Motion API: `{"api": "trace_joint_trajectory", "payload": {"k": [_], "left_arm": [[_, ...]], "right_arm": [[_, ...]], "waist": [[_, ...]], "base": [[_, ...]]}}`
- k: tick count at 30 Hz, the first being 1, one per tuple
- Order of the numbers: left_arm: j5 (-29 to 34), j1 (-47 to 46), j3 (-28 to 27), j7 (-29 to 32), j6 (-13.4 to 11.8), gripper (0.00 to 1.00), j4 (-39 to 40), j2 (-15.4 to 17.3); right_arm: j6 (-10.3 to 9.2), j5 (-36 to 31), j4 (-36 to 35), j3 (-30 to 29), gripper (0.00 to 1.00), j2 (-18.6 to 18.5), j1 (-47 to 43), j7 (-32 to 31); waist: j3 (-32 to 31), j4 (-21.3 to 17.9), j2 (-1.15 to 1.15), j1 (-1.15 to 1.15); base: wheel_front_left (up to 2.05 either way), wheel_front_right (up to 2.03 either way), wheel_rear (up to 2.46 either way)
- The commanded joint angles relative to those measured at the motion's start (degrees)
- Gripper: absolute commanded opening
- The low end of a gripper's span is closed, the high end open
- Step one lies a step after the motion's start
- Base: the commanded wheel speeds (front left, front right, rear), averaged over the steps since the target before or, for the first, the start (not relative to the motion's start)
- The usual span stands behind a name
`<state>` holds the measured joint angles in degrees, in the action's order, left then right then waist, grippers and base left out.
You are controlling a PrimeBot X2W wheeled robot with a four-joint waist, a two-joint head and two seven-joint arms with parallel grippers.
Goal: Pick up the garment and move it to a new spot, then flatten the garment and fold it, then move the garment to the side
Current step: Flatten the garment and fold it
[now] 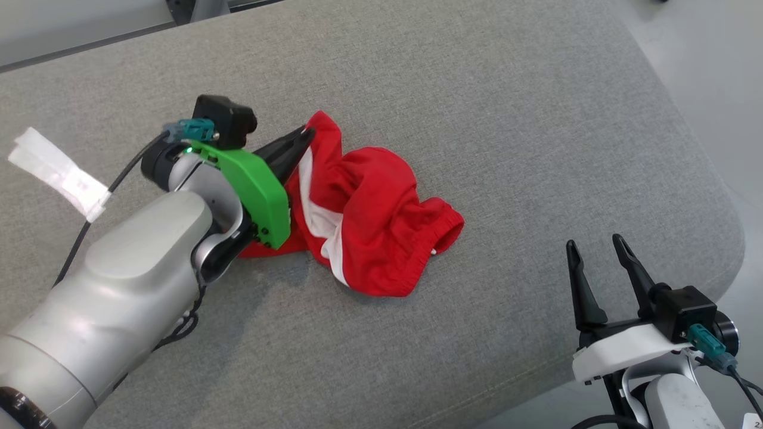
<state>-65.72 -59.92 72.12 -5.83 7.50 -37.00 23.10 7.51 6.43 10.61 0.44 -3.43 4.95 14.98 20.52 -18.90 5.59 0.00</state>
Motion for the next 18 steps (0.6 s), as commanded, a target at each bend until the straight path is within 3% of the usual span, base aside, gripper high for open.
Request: {"api": "trace_joint_trajectory", "payload": {"k": [1,5,9,17,18], "left_arm": [[-1.05,-1.26,-0.66,-0.64,0.01,0.00,1.09,-0.32],[-3.43,-3.78,-4.02,-2.39,-1.26,0.00,5.41,-1.93],[-7.33,-5.28,-8.69,-2.94,-6.28,0.00,11.55,-4.16],[-14.96,-5.04,-17.37,-3.27,-20.50,0.00,27.40,-5.78],[-15.72,-4.11,-19.36,-4.37,-23.87,0.00,31.22,-6.15]], "right_arm": [[-0.04,-0.02,-0.03,-0.21,1.00,-0.04,-0.54,0.07],[-0.04,0.31,0.21,-0.16,1.00,0.18,-1.02,0.07],[-0.04,0.83,0.19,0.45,1.00,0.37,-0.69,0.07],[-0.04,4.02,0.10,0.88,1.00,0.57,0.02,0.07],[-0.04,4.91,0.28,0.86,1.00,0.59,-0.06,0.07]], "waist": [[-0.46,0.37,0.00,0.00],[-1.52,0.83,0.00,0.00],[-2.18,0.54,0.00,0.00],[-2.15,-0.77,0.00,0.00],[-2.14,-0.83,0.00,0.00]], "base": [[0.00,0.00,0.00],[0.00,0.00,0.00],[0.00,0.00,0.00],[0.00,0.00,0.00],[0.00,0.00,0.00]]}}
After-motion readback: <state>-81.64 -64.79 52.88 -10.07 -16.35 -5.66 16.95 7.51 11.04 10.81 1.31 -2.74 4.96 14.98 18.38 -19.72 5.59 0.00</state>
